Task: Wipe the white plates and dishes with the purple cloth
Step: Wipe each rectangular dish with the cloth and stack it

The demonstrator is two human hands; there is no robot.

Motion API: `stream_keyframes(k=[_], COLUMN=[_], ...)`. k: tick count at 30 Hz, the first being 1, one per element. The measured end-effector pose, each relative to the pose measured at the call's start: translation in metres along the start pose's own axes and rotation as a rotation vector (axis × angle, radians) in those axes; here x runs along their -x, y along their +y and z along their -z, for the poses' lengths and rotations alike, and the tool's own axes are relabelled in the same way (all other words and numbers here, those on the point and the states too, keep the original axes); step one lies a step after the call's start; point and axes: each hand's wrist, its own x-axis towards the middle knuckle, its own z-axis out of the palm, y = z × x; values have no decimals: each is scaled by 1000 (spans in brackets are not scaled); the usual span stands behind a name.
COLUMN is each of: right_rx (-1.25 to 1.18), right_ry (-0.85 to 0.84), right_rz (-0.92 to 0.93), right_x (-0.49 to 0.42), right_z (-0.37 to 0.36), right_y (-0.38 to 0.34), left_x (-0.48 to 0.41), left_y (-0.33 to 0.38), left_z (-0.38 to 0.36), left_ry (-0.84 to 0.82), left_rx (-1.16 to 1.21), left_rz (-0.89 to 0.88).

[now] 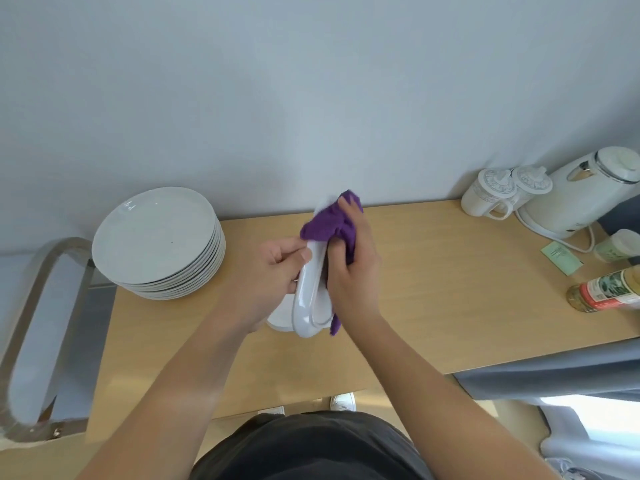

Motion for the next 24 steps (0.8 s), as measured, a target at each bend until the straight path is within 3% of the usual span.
stream_keyframes(k=[5, 15, 19, 24], right_rx=[36, 337, 472, 666], right_ry=[-13, -35, -85, 21], right_rz=[-117, 71, 143, -78], right_x=[-22, 14, 21, 28], right_z=[7, 39, 41, 54], right_y=[0, 37, 52, 67], left_x=[5, -7, -3, -5], left_y=[-8, -41, -36, -38], left_z=[-1, -9, -3, 5], left_ry=[-54, 206, 261, 269], left_rx=[-194, -888, -1030, -1109], left_rz=[-74, -310, -342, -364])
